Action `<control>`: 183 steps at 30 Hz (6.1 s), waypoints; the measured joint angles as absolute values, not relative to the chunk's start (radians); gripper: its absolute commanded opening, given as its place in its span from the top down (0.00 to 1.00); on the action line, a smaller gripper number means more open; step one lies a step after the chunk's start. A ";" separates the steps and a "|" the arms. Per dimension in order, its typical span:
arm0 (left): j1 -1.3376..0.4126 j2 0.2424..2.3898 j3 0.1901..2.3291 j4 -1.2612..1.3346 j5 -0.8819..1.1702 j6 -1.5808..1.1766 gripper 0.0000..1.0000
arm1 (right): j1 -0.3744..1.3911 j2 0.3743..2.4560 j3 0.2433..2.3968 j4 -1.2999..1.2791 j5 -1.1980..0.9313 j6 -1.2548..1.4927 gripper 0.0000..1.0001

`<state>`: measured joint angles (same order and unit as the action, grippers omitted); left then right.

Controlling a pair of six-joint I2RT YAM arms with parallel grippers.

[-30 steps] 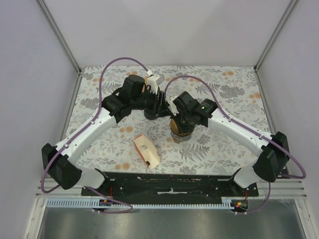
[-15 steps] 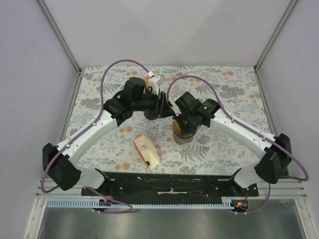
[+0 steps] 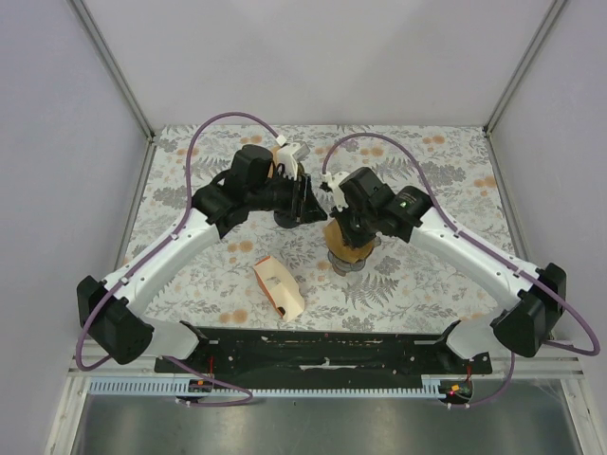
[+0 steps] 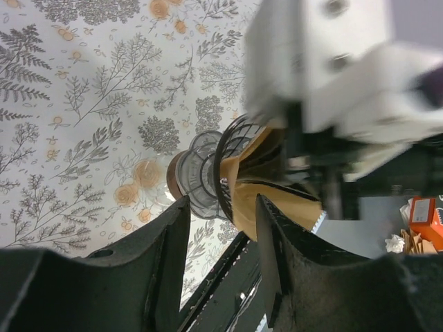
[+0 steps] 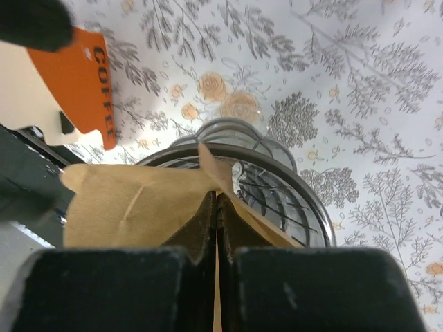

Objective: Place the coffee filter in the dripper
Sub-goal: Place the coffee filter in the coffee dripper, then adjust the coffee filter in the coffee dripper, then reset both arms

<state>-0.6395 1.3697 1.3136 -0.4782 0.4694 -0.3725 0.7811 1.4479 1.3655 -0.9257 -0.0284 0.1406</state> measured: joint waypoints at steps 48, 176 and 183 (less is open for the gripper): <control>-0.479 1.665 1.697 -0.669 -0.027 0.147 0.92 | 0.815 1.237 1.485 -0.861 0.021 -0.038 0.53; 0.191 1.217 0.867 -0.372 -0.040 0.172 0.20 | -0.167 1.142 0.861 -0.265 -0.182 0.297 0.02; 0.191 1.216 0.813 -0.297 -0.029 0.172 0.20 | -0.167 1.163 0.815 -0.219 -0.181 0.305 0.02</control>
